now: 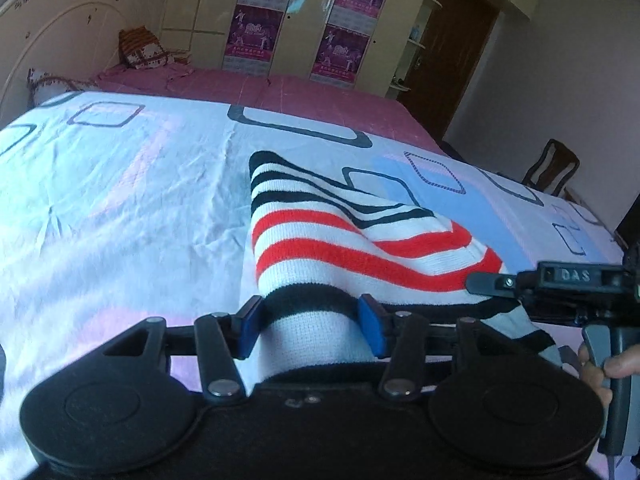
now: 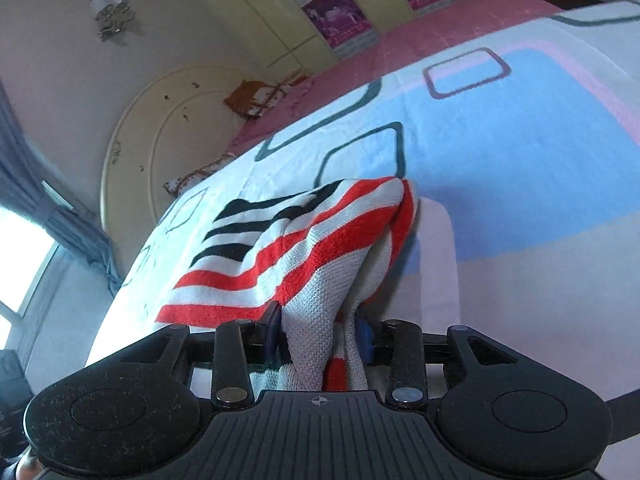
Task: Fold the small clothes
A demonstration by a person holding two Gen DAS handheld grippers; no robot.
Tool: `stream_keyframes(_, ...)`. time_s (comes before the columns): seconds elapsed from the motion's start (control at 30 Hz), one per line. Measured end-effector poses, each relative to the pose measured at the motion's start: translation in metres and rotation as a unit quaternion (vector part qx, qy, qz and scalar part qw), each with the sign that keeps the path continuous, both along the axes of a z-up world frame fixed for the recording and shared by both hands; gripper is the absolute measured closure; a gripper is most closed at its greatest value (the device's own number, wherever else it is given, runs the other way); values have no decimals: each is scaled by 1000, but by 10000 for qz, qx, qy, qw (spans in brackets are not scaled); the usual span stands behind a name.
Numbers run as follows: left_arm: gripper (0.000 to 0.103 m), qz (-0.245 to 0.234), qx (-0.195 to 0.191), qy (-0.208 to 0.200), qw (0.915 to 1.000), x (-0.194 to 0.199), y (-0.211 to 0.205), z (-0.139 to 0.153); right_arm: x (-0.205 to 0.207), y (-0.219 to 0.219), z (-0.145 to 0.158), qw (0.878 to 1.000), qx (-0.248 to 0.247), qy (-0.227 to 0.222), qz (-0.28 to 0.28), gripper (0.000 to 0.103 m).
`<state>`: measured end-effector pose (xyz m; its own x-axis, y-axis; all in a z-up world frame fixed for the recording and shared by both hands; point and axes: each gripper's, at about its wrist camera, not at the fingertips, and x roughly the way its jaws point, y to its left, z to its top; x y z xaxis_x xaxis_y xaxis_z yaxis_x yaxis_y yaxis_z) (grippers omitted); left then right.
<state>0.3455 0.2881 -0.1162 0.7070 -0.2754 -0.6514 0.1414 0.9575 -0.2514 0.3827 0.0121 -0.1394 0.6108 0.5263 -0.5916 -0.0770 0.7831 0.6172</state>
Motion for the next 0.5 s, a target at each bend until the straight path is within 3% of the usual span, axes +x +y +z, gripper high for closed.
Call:
stream_keyframes(0.13,55,-3,155,-162,9997,-6,0,5,6,7,-1,9996,-271,56,-79,67)
stream_keyframes(0.27,55,-30,125,-578,9982,-16,2,27,-14,26,27,9911,-891,-942,289,70)
stream_keyframes(0.33,55,-128,237,-719,9971,-15,-1,34,-16,37,27,9839,-1321,-1116,461,70)
stream_keyframes(0.4,55,-194,305,-732,9967,-9,-4,34,-13,35,14,9829,-1492,-986,438,70)
stream_keyframes(0.43,55,-208,302,-701,9969,-5,-5,33,-9,29,3,9867,-1423,-710,327,69)
stream_keyframes(0.5,55,-265,321,-627,9972,2,-7,29,-7,10,-11,9960,-811,-364,2,69)
